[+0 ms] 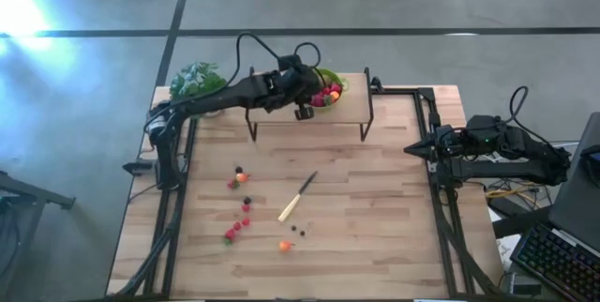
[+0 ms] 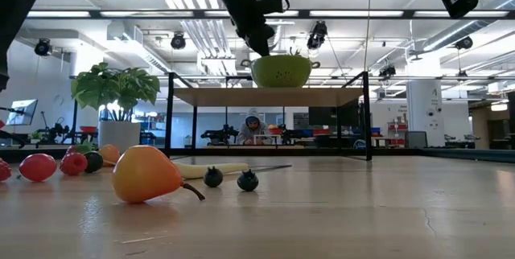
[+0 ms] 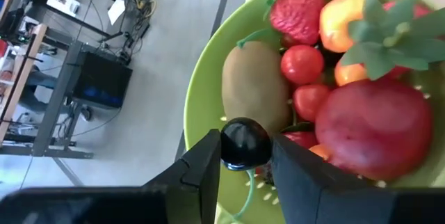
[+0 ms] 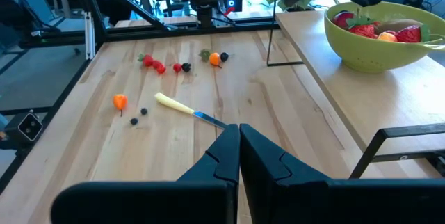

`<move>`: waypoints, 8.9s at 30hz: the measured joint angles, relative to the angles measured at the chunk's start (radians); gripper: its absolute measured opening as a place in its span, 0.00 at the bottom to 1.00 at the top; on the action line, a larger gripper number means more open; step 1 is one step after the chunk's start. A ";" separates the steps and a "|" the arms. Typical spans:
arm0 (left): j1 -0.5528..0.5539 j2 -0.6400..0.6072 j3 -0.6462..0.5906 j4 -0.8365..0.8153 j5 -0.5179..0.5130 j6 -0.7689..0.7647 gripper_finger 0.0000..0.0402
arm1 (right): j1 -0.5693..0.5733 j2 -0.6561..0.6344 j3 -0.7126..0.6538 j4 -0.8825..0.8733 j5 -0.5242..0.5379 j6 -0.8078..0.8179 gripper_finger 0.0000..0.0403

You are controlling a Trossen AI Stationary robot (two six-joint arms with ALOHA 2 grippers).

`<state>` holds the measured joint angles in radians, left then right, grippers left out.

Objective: Pick & Place Fruit
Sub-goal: Put the black cherry into the strainer bowl, then put the blueberry into the strainer bowl

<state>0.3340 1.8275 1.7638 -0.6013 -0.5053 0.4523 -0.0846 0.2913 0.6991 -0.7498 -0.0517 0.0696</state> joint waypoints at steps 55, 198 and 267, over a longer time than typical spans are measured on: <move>-0.666 0.006 -0.139 -0.250 0.305 -0.212 0.50 | 0.000 0.000 0.000 0.000 0.000 0.000 0.02; 0.018 -0.227 -0.296 0.426 0.209 -0.289 0.00 | 0.000 0.000 0.000 0.000 0.000 0.000 0.02; -0.382 -0.214 -0.275 0.149 0.440 -0.275 0.31 | 0.000 0.000 0.000 0.000 0.000 0.000 0.02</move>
<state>-0.0481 1.6131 1.4891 -0.4521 -0.0654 0.1775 -0.0845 0.2911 0.6991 -0.7498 -0.0517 0.0696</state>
